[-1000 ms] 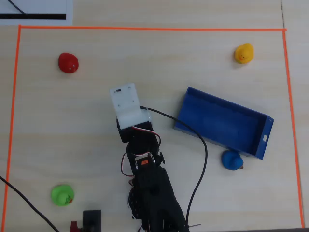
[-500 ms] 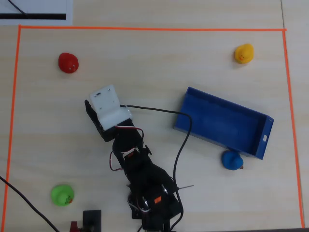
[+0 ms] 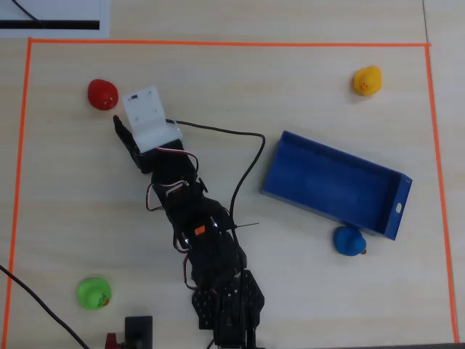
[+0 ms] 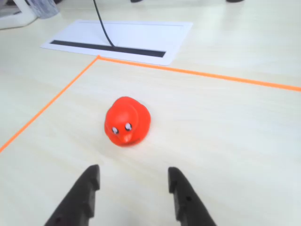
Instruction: Grasp red duck and put it into box.
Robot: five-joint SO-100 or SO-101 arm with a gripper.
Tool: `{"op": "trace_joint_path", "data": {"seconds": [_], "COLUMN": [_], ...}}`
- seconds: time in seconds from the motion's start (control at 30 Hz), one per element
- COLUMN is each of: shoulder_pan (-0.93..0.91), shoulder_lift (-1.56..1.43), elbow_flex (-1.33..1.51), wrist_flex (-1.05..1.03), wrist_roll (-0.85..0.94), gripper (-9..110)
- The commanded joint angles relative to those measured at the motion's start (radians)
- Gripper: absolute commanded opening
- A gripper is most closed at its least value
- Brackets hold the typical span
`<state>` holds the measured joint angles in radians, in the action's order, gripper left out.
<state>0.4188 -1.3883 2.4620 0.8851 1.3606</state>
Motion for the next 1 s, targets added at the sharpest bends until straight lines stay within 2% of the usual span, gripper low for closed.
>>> {"op": "trace_joint_path", "data": {"seconds": [0.0,0.97], "shoulder_pan": [0.002,0.055], "shoulder_lift": [0.041,0.413], "elbow_flex": [-0.094,-0.595], "wrist_flex": [-0.006,-0.138], "wrist_roll": [0.000,0.029], "gripper": [21,23]}}
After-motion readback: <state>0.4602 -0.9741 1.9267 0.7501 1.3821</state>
